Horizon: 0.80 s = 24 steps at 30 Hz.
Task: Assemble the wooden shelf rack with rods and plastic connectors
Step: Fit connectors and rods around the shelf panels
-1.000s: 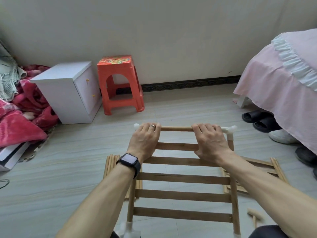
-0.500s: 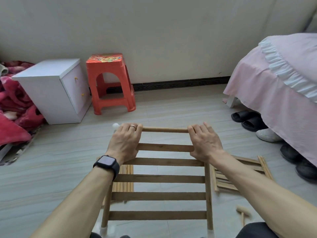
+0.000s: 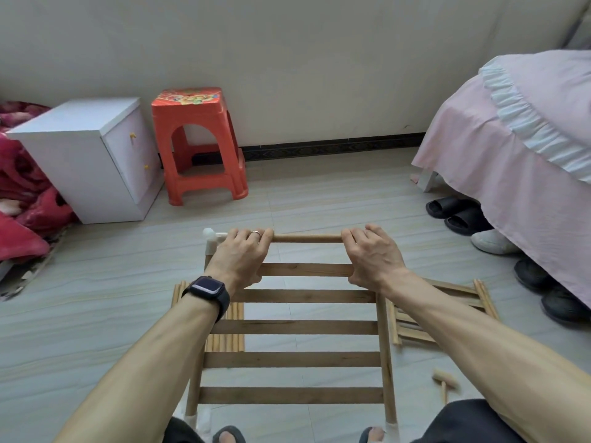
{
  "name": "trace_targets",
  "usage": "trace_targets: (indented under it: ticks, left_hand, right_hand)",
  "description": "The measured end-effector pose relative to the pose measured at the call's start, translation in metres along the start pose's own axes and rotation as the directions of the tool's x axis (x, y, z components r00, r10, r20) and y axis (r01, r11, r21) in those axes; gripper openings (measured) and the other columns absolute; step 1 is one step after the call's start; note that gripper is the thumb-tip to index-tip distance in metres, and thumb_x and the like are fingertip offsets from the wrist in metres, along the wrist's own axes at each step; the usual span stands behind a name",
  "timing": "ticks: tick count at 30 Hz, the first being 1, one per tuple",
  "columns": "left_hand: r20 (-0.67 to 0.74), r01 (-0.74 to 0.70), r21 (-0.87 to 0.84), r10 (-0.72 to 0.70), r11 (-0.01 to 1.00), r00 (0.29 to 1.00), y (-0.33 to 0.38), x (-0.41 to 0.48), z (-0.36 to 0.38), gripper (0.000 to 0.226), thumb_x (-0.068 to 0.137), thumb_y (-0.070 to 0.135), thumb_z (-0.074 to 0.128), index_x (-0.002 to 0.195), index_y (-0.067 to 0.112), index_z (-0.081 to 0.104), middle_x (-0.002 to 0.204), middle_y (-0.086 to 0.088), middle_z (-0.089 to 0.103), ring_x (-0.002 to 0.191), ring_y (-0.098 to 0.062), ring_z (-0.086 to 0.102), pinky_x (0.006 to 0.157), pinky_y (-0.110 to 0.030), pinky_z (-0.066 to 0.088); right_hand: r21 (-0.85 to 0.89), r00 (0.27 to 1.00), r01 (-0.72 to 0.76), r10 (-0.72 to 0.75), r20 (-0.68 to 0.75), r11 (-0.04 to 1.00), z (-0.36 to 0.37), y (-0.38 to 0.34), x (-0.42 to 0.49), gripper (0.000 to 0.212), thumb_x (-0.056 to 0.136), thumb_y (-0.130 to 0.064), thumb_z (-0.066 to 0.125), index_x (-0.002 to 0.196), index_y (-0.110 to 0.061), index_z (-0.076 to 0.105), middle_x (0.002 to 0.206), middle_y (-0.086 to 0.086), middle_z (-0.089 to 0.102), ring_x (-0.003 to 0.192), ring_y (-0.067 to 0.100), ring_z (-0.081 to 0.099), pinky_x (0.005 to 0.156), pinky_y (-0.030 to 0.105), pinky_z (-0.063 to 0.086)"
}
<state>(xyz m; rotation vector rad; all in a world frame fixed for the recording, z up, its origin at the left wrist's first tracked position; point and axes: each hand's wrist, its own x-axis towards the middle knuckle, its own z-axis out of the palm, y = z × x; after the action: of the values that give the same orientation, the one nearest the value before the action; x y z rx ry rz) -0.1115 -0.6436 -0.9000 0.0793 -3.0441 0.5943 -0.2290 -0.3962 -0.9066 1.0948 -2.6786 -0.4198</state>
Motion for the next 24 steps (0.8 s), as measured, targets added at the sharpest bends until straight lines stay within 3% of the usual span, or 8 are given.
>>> trace_targets:
  ticks: [4, 7, 9, 11, 13, 16, 20, 24]
  left_hand:
    - [0.031, 0.014, -0.019, -0.014, 1.0, 0.999, 0.001, 0.001, 0.002, 0.083, 0.077, 0.03, 0.076, 0.143, 0.01, 0.03, 0.131, -0.009, 0.054, 0.113, -0.03, 0.056, 0.099, -0.04, 0.043]
    - [0.012, 0.04, -0.008, -0.04, 0.999, 0.999, 0.002, 0.005, 0.003, 0.084, 0.076, 0.032, 0.077, 0.143, 0.011, 0.031, 0.13, -0.009, 0.054, 0.11, -0.03, 0.057, 0.098, -0.041, 0.042]
    - [-0.021, 0.044, 0.015, -0.044, 0.999, 0.999, 0.003, 0.011, 0.001, 0.084, 0.075, 0.031, 0.079, 0.142, 0.009, 0.035, 0.127, -0.01, 0.057, 0.107, -0.031, 0.059, 0.097, -0.043, 0.043]
    - [-0.058, 0.043, 0.037, -0.041, 0.998, 0.997, 0.006, 0.02, -0.002, 0.081, 0.073, 0.029, 0.08, 0.141, 0.009, 0.041, 0.123, -0.01, 0.062, 0.104, -0.032, 0.061, 0.096, -0.045, 0.045]
    - [-0.083, 0.046, 0.04, -0.042, 0.998, 0.996, 0.008, 0.032, -0.002, 0.081, 0.074, 0.027, 0.08, 0.142, 0.009, 0.041, 0.125, -0.01, 0.062, 0.107, -0.032, 0.061, 0.101, -0.048, 0.043]
    - [-0.102, 0.057, 0.012, -0.056, 0.998, 0.993, 0.005, 0.051, 0.007, 0.083, 0.075, 0.026, 0.079, 0.145, 0.011, 0.038, 0.127, -0.009, 0.06, 0.114, -0.032, 0.057, 0.112, -0.053, 0.035]
    - [-0.065, 0.047, -0.037, -0.05, 0.998, 0.997, 0.006, 0.077, 0.034, 0.076, 0.08, 0.02, 0.071, 0.145, 0.014, 0.033, 0.132, -0.007, 0.055, 0.118, -0.032, 0.052, 0.114, -0.052, 0.031]
    - [-0.009, 0.029, -0.067, -0.03, 0.997, 1.0, 0.02, 0.1, 0.075, 0.076, 0.083, 0.016, 0.066, 0.149, 0.015, 0.028, 0.137, -0.006, 0.052, 0.122, -0.031, 0.048, 0.118, -0.052, 0.024]
  right_hand:
    - [-0.022, 1.0, -0.019, 0.019, 0.002, 1.0, 0.0, -0.006, 0.003, 0.065, 0.078, -0.016, 0.064, 0.138, -0.006, 0.041, 0.128, 0.011, 0.059, 0.115, 0.03, 0.059, 0.119, 0.039, 0.025]
    - [-0.03, 0.999, -0.048, 0.048, -0.012, 0.998, -0.003, -0.012, 0.005, 0.079, 0.086, -0.018, 0.063, 0.152, -0.002, 0.022, 0.148, 0.018, 0.041, 0.139, 0.035, 0.039, 0.124, 0.048, 0.015]
    - [0.049, 0.998, -0.042, 0.045, -0.047, 0.998, -0.006, -0.019, 0.007, 0.085, 0.09, -0.026, 0.061, 0.157, -0.004, 0.013, 0.158, 0.017, 0.027, 0.149, 0.034, 0.023, 0.125, 0.05, 0.011]
    - [0.21, 0.994, 0.016, 0.006, -0.105, 0.978, -0.008, -0.03, 0.009, 0.082, 0.094, -0.042, 0.058, 0.158, -0.009, 0.018, 0.162, 0.015, 0.022, 0.152, 0.032, 0.018, 0.125, 0.049, 0.017]
    - [0.337, 0.99, 0.076, -0.029, -0.141, 0.938, -0.008, -0.038, 0.012, 0.075, 0.094, -0.057, 0.054, 0.152, -0.013, 0.033, 0.16, 0.016, 0.026, 0.149, 0.033, 0.023, 0.121, 0.049, 0.03]
    - [0.253, 0.971, 0.217, -0.183, -0.152, 0.943, 0.009, -0.04, 0.008, 0.071, 0.087, -0.066, 0.057, 0.136, -0.014, 0.05, 0.149, 0.014, 0.042, 0.134, 0.032, 0.043, 0.105, 0.047, 0.046]
    - [0.174, 0.98, 0.199, -0.196, -0.034, 0.964, 0.057, -0.037, 0.003, 0.067, 0.091, -0.052, 0.064, 0.142, -0.011, 0.048, 0.148, 0.013, 0.048, 0.127, 0.033, 0.052, 0.096, 0.046, 0.053]
    - [0.214, 0.99, 0.135, -0.143, 0.019, 0.967, 0.101, -0.043, 0.012, 0.054, 0.097, -0.038, 0.06, 0.143, -0.01, 0.05, 0.131, 0.009, 0.058, 0.103, 0.03, 0.061, 0.078, 0.04, 0.056]
